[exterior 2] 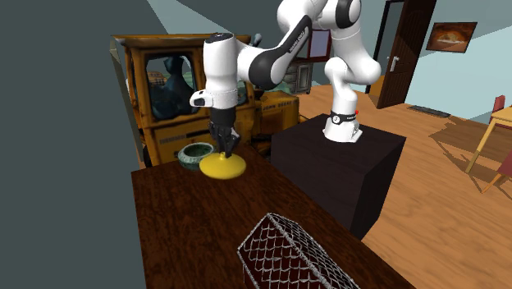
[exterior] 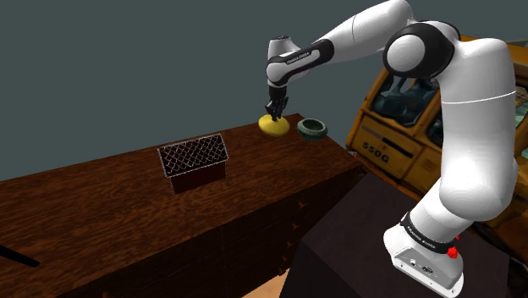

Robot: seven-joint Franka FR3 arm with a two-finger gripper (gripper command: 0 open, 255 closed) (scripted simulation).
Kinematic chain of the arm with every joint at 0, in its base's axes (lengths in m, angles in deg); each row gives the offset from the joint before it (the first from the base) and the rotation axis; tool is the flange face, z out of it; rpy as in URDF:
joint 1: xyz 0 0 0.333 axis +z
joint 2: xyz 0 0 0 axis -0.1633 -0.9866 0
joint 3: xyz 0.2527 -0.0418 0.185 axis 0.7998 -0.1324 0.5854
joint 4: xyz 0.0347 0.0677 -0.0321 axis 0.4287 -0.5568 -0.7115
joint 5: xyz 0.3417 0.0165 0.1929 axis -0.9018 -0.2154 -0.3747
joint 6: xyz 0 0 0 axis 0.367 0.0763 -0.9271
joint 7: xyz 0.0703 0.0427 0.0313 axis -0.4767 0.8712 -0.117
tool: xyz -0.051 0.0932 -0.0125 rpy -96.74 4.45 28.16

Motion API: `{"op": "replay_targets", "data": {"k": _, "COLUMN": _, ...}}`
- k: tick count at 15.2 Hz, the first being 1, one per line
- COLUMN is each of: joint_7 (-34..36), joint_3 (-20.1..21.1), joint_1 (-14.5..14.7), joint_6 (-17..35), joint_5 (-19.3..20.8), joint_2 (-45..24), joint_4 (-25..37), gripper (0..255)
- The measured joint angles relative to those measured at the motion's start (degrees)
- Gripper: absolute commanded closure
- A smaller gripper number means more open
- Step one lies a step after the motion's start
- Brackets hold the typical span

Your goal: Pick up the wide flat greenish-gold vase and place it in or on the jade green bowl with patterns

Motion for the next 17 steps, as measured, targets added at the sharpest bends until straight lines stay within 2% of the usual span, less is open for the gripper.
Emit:
{"op": "replay_targets", "data": {"k": 5, "joint_7": -0.8, "joint_3": -0.1, "joint_1": -0.4, "joint_6": -2.4, "joint_5": -0.2, "joint_2": 1.6, "joint_4": 0.9, "gripper": 255}}
{"op": "replay_targets", "data": {"k": 10, "joint_7": -6.1, "joint_3": -1.3, "joint_1": -4.4, "joint_6": -2.7, "joint_5": -0.7, "joint_2": 3.5, "joint_4": -0.4, "gripper": 255}}
{"op": "replay_targets", "data": {"k": 17, "joint_7": -14.0, "joint_3": -3.1, "joint_1": -10.2, "joint_6": -3.7, "joint_5": -1.6, "joint_2": 4.0, "joint_4": 0.8, "gripper": 255}}
